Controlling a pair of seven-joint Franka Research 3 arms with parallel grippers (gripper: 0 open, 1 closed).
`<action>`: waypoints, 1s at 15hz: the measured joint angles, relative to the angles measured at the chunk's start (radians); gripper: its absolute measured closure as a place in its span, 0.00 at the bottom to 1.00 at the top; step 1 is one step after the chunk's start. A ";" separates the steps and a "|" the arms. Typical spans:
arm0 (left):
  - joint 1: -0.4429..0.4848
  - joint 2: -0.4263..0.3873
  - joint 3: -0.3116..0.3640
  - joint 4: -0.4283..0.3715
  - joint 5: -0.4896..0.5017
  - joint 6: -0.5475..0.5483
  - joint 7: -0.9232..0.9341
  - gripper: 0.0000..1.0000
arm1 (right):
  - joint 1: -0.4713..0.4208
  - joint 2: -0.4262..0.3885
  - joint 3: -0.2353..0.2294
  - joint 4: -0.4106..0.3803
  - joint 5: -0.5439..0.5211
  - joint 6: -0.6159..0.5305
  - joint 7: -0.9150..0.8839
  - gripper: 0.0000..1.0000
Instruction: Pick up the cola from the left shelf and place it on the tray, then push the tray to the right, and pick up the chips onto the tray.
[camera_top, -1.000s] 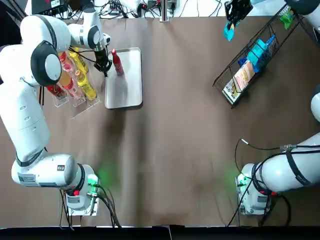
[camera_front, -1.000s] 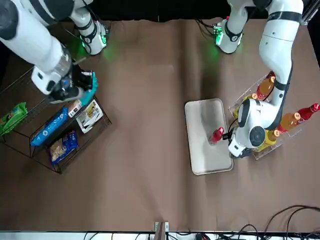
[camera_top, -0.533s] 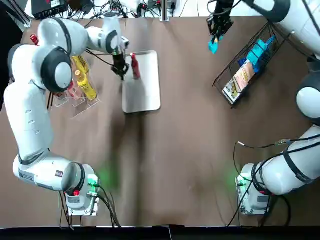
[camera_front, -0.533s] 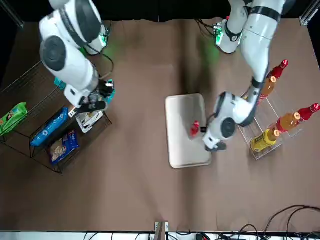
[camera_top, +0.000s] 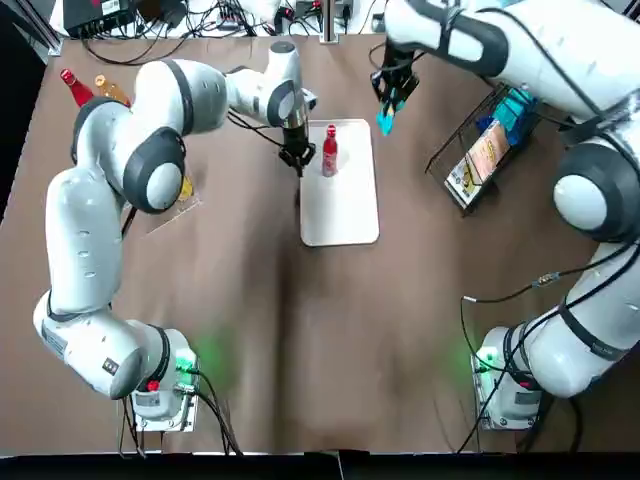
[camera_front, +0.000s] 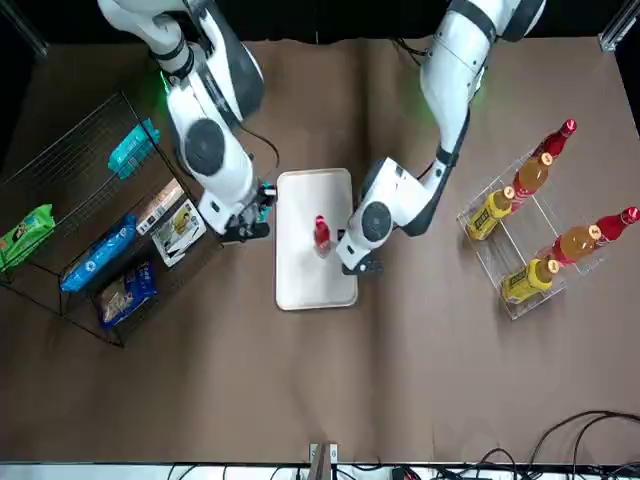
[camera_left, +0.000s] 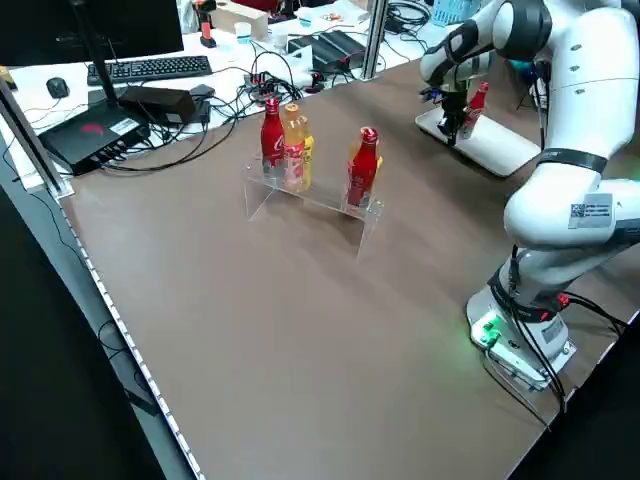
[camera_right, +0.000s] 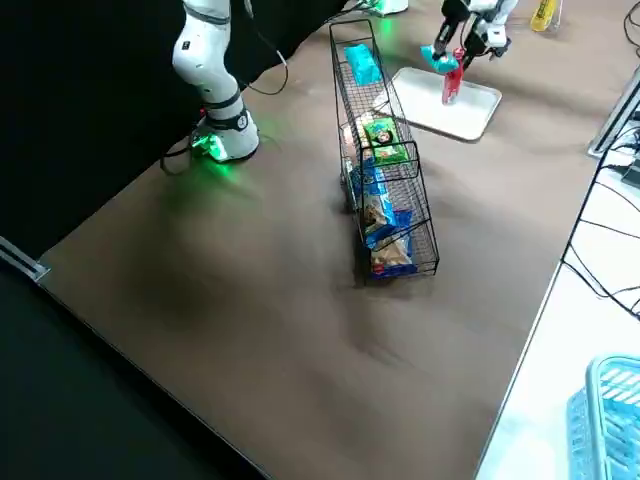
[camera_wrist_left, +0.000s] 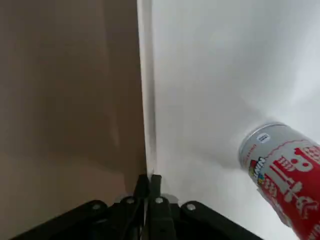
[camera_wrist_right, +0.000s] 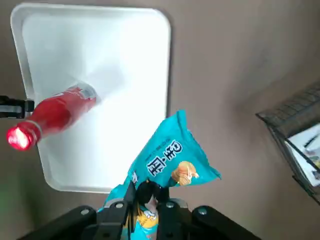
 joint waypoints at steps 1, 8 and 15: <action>-0.014 0.004 0.000 0.008 -0.014 0.008 -0.002 0.96 | 0.003 0.027 0.000 0.000 0.000 0.005 -0.022 0.81; -0.044 0.027 0.001 0.015 -0.030 0.061 -0.006 0.82 | 0.002 0.158 -0.008 0.000 0.000 0.079 -0.243 0.81; 0.066 -0.045 0.014 0.060 -0.028 0.058 0.000 0.20 | 0.000 0.243 -0.011 -0.012 0.000 0.170 -0.356 0.81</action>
